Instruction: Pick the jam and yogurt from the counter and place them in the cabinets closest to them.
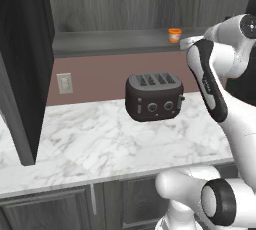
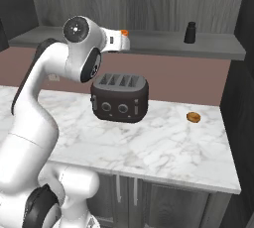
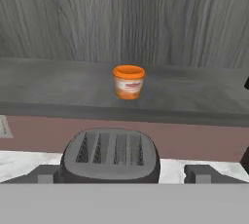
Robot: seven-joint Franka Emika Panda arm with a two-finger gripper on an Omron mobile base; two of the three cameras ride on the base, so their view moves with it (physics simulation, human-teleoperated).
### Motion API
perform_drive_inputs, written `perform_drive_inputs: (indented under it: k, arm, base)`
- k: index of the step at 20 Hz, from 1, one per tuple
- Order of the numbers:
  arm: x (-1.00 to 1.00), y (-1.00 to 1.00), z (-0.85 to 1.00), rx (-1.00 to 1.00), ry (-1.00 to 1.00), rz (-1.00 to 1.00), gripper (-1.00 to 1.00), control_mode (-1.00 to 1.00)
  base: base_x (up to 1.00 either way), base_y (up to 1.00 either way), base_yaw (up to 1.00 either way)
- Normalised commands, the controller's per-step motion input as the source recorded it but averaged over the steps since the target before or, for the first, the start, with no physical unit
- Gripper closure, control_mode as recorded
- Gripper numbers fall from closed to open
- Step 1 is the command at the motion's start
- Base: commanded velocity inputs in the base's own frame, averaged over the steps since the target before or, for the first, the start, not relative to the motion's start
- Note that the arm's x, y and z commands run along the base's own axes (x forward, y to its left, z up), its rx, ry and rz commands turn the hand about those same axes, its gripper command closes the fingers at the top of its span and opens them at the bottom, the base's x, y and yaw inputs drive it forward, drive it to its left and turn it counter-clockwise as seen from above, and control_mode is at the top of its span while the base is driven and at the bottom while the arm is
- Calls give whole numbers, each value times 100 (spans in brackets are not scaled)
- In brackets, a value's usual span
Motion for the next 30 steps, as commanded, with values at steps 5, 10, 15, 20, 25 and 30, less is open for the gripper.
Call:
perform_drive_inputs:
  k: [5,10,15,20,25,30]
  arm:
    - [-100,4,0,-8,-2,5,-100,-100]
    - [-96,1,0,-8,0,5,-100,-100]
    - [-90,0,-8,-9,2,4,-100,-100]
    - [-91,0,-21,-11,5,5,-100,-100]
    - [-68,11,-52,-15,7,5,-100,-100]
    - [8,35,-62,-16,20,2,-100,-100]
  base:
    - [0,0,0]
    - [0,0,0]
    - [0,0,0]
    - [0,0,0]
    - [0,0,0]
    - [0,0,0]
